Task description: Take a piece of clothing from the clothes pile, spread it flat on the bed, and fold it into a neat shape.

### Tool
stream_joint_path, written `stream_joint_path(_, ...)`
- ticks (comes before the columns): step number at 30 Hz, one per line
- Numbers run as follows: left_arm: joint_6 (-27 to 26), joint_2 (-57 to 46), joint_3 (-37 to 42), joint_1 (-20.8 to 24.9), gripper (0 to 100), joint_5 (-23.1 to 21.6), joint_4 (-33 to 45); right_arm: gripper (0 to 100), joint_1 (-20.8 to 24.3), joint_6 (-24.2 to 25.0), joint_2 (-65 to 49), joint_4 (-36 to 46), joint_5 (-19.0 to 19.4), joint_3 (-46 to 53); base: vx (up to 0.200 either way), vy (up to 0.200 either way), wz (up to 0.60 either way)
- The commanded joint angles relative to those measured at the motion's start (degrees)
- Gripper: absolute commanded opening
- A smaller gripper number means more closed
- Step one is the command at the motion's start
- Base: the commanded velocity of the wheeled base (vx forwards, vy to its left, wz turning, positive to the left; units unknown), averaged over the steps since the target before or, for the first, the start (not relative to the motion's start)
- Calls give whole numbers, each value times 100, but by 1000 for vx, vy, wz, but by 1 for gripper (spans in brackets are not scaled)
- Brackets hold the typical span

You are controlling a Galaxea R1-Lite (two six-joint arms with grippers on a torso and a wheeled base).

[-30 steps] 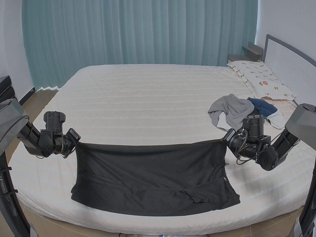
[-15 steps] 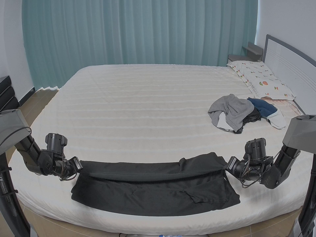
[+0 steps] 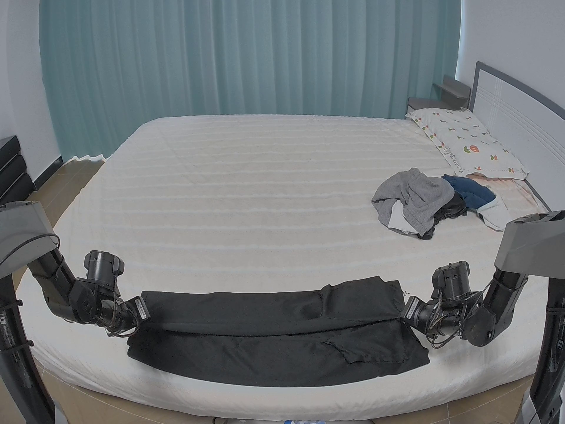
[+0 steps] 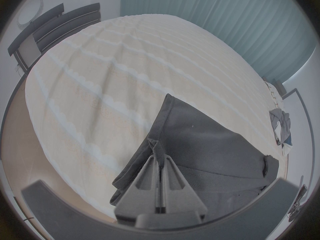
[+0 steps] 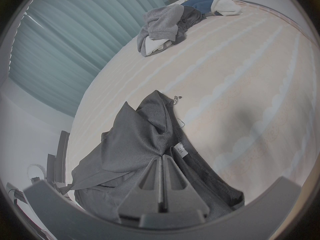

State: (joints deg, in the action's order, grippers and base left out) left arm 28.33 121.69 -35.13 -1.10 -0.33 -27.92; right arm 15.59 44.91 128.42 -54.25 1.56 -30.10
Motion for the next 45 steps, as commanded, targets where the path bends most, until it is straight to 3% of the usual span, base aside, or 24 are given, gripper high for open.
stream_joint_path(1, -214, 22, 173, 13, 0, 15, 6, 0, -12, 0, 43, 2, 2, 22, 0, 0, 0)
stream_joint_path(9, -232, 13, 191, 22, 0, 15, 41, 0, 23, 9, 70, 2, 11, 74, 0, 0, 0)
stream_joint_path(10, -232, 22, 191, 22, 100, 15, 93, 0, 23, 9, 70, 2, 11, 74, 0, 0, 0)
stream_joint_path(12, -232, 13, 191, 22, 100, 15, 137, 0, 32, 18, 105, -7, 11, 66, 0, 0, 0)
stream_joint_path(13, -232, 4, 191, 22, 100, 15, 137, 100, 32, 18, 114, -7, 11, 66, 0, 0, 0)
stream_joint_path(20, -179, -224, 226, -13, 100, 7, 146, 100, -127, 71, -256, -288, 37, 57, 0, 0, 0)
stream_joint_path(28, 173, -339, -319, -321, 100, -99, 129, 100, -487, 97, -642, -288, 530, -101, 0, 0, 0)
stream_joint_path(29, 559, -216, -635, -303, 100, -108, 137, 100, -548, 194, -572, -288, 565, -207, 0, 0, 0)
stream_joint_path(31, 726, 39, -855, -259, 100, -134, 129, 100, -592, 352, -440, -297, 600, -268, 0, 0, 0)
stream_joint_path(37, 841, 655, -1321, -189, 100, -134, 129, 100, -759, 897, -36, -657, 951, -365, 0, 0, 0)
stream_joint_path(42, 893, 866, -1400, -189, 100, -152, 58, 100, -882, 1064, 245, -1123, 1013, -304, 0, 0, 0)
stream_joint_path(43, 893, 909, -1461, -189, 0, -160, 58, 100, -935, 1081, 254, -1132, 1030, -304, 0, 0, 0)
stream_joint_path(45, 902, 927, -1532, -189, 0, -160, 67, 100, -970, 1125, 263, -1132, 1074, -295, 0, 0, 0)
